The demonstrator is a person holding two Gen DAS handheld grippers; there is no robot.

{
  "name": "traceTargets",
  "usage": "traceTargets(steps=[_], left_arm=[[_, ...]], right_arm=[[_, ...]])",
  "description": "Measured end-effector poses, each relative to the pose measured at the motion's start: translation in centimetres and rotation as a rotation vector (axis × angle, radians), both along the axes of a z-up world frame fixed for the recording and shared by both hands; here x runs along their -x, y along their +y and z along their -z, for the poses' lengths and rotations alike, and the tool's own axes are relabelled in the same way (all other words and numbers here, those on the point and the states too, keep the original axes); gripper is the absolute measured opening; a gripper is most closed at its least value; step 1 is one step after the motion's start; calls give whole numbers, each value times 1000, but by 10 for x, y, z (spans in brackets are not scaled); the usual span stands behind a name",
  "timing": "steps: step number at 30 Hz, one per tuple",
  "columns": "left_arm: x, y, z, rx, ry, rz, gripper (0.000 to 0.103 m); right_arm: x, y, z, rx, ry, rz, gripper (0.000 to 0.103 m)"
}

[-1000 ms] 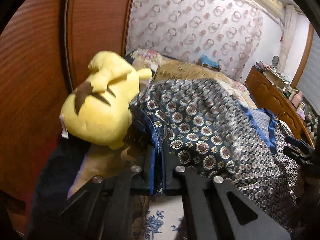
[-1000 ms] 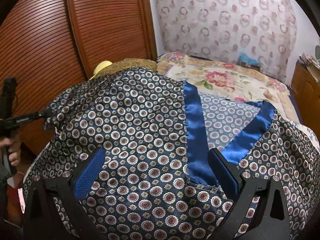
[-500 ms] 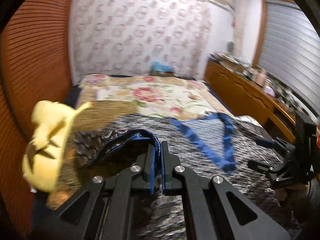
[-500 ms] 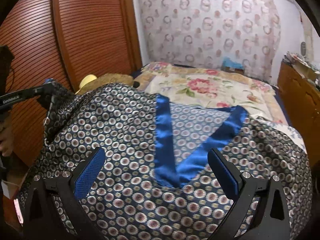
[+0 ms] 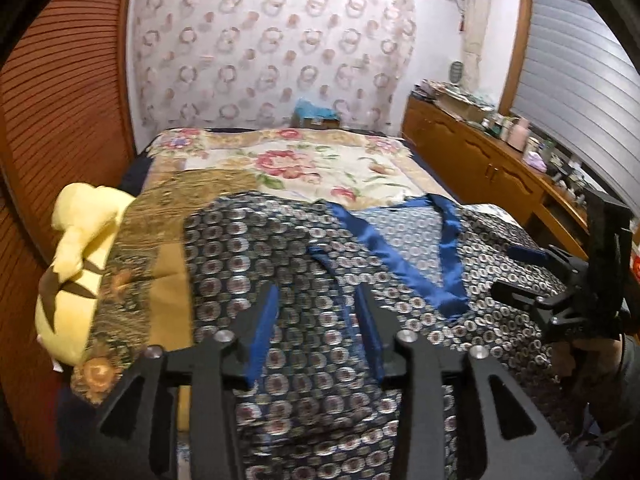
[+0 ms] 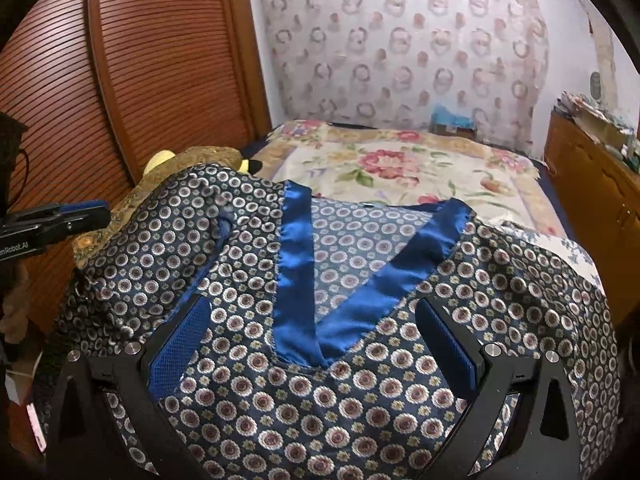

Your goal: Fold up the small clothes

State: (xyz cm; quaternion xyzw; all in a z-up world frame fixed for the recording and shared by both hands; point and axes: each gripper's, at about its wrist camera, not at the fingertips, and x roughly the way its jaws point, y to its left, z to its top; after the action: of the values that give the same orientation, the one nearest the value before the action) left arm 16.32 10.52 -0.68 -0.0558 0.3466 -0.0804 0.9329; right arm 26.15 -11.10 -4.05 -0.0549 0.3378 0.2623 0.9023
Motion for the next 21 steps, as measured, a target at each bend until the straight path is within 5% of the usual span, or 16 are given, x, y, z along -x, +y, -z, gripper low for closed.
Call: traceTargets(steps=[4, 10, 21], left_arm=[[-1, 13, 6, -10, 7, -37, 55], [-4, 8, 21, -21, 24, -37, 56], [-21, -58, 44, -32, 73, 111, 56]], right_arm=[[-1, 5, 1, 1, 2, -20, 103], [-3, -17, 3, 22, 6, 19, 102], [10, -90, -18, 61, -39, 184, 102]])
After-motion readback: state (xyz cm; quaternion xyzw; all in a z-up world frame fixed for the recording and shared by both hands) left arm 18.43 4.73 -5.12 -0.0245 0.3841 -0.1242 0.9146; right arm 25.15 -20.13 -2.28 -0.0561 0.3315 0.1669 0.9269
